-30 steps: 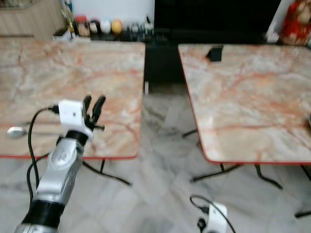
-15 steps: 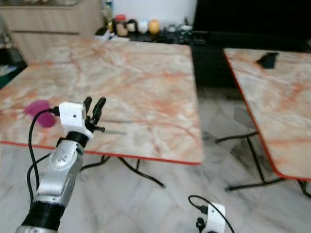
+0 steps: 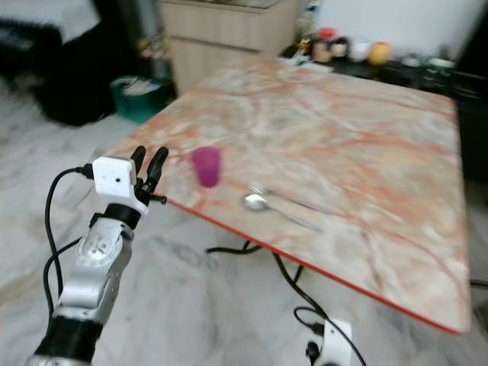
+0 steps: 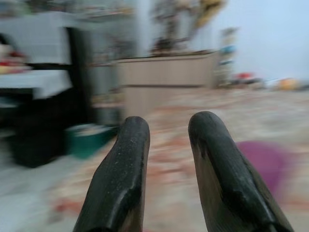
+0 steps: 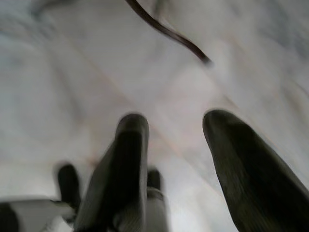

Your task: Setting the table

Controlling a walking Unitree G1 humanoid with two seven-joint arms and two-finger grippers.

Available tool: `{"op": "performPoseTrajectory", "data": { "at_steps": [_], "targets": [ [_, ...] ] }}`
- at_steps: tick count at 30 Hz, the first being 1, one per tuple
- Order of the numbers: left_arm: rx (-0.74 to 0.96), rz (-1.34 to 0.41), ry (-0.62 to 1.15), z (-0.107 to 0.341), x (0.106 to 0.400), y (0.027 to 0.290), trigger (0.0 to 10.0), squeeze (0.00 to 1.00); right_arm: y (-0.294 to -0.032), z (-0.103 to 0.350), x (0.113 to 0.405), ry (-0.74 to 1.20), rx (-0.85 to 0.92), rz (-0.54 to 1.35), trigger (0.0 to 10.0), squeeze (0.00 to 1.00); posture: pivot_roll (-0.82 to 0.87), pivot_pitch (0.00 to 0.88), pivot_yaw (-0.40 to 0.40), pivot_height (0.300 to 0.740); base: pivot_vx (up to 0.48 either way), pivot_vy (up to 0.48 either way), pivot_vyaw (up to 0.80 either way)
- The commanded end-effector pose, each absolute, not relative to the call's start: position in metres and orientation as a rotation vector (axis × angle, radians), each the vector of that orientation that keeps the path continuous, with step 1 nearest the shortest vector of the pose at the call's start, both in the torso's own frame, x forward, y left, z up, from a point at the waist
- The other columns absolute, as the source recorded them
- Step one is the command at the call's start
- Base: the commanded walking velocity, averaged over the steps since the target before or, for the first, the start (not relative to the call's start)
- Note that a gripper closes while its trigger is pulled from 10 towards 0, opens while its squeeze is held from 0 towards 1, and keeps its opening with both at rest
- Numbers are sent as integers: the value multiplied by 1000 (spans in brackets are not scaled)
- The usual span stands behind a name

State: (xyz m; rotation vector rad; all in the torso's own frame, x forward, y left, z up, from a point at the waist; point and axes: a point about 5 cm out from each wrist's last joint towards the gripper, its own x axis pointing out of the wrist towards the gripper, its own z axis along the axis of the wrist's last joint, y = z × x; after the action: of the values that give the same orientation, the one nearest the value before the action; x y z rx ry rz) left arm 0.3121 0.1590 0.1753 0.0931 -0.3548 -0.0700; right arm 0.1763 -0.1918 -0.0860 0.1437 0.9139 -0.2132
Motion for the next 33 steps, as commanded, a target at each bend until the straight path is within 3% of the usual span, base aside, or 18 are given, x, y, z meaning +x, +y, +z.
{"op": "performPoseTrajectory", "data": {
  "at_steps": [1, 7, 12, 17, 18, 19, 20, 22, 33],
  "targets": [
    [89, -69, -394, 182, 312, 154, 10000, 0, -194, -87, 173, 925, 146, -224, 10000, 0, 85, 0, -34, 740, 0, 0, 800],
    [170, 200, -275, 161, 315, 197, 10000, 0, -194, -87, 173, 923, 157, -233, 10000, 0, 88, 0, -35, 740, 0, 0, 0],
    [247, 283, -108, 123, 309, 223, 10000, 0, -194, -87, 173, 924, 156, -233, 10000, 0, 85, 0, -34, 740, 0, 0, 0],
    [375, 309, 136, 80, 300, 240, 10000, 0, -195, -87, 173, 926, 149, -243, 10000, 0, 86, 0, -37, 740, 0, 0, 0],
    [375, 320, 273, 55, 290, 247, 10000, 0, -196, -87, 172, 927, 144, -256, 10000, 0, 86, 0, -36, 740, 0, 0, 0],
    [375, 320, 273, 55, 290, 247, 10000, 0, -196, -87, 172, 927, 144, -256, 10000, 0, 86, 0, -36, 740, 0, 0, 0],
    [371, 273, 442, 28, 278, 248, 10000, 0, -197, -87, 172, 929, 138, -260, 10000, 0, 79, 0, -36, 740, 0, 0, 0],
    [345, 159, 595, 1, 264, 241, 10000, 0, -197, -88, 172, 933, 130, -267, 10000, 0, 83, 0, -39, 740, 0, 0, 0],
    [278, -6, 753, -34, 242, 222, 10000, 0, -198, -88, 171, 936, 130, -277, 10000, 0, 88, 0, -43, 740, 0, 0, 0]
  ]
}}
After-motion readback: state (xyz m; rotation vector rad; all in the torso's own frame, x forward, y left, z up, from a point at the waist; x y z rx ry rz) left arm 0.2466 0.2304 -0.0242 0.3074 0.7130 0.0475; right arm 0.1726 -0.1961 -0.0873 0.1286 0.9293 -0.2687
